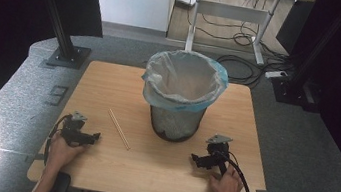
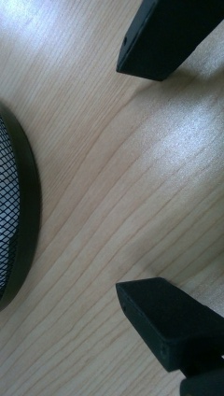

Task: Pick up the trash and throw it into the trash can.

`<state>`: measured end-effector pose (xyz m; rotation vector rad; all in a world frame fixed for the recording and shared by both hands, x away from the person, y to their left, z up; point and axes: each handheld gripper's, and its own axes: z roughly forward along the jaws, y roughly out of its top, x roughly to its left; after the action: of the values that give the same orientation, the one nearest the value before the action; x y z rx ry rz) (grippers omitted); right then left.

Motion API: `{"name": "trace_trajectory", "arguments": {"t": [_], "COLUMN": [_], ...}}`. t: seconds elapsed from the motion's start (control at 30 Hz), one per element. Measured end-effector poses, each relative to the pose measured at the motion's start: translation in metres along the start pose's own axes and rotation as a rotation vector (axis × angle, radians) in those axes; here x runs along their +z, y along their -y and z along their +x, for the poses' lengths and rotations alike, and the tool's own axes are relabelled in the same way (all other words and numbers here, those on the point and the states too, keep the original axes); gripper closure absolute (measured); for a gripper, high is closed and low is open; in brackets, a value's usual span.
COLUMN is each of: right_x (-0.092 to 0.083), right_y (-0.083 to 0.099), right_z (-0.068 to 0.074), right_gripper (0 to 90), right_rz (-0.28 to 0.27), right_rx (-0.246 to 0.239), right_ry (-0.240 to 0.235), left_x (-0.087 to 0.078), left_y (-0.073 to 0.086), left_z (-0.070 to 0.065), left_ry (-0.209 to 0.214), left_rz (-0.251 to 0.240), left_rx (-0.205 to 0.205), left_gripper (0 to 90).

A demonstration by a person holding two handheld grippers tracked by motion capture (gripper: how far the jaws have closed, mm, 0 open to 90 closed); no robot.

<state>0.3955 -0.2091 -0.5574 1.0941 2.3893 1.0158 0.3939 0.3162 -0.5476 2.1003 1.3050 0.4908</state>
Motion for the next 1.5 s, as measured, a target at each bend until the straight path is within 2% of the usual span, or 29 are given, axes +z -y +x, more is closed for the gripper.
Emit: {"name": "trace_trajectory", "arguments": {"t": [0.23,0.6,0.73,0.87,1.07,1.27,1.37,1.5], "right_x": [0.0,0.0,0.0,0.0,0.0,0.0,0.0,0.0], "right_y": [0.0,0.0,0.0,0.0,0.0,0.0,0.0,0.0], "right_z": [0.001,0.002,0.002,0.002,0.003,0.003,0.003,0.003], "right_gripper": [0.0,0.0,0.0,0.0,0.0,0.0,0.0,0.0], "right_rz": [-0.001,-0.002,-0.002,-0.003,-0.001,-0.001,-0.001,0.0], "right_rx": [0.006,0.015,0.018,0.02,0.022,0.023,0.023,0.024], "right_ry": [0.003,0.013,0.016,0.019,0.02,0.02,0.02,0.02], "left_x": [0.002,0.002,0.003,0.006,0.012,0.022,0.028,0.034], "left_y": [-0.001,-0.002,-0.01,-0.022,-0.037,-0.052,-0.056,-0.058], "left_z": [-0.002,-0.006,-0.009,-0.015,-0.027,-0.04,-0.044,-0.048], "left_ry": [0.01,0.008,0.038,0.05,0.066,0.067,0.059,0.048], "left_rz": [0.008,0.012,0.011,0.015,-0.004,-0.012,-0.004,-0.001], "left_rx": [0.016,0.014,0.012,0.034,0.04,0.055,0.067,0.064], "left_gripper": [0.0,0.1,5.1,5.1,5.1,5.5,5.5,5.5]}}
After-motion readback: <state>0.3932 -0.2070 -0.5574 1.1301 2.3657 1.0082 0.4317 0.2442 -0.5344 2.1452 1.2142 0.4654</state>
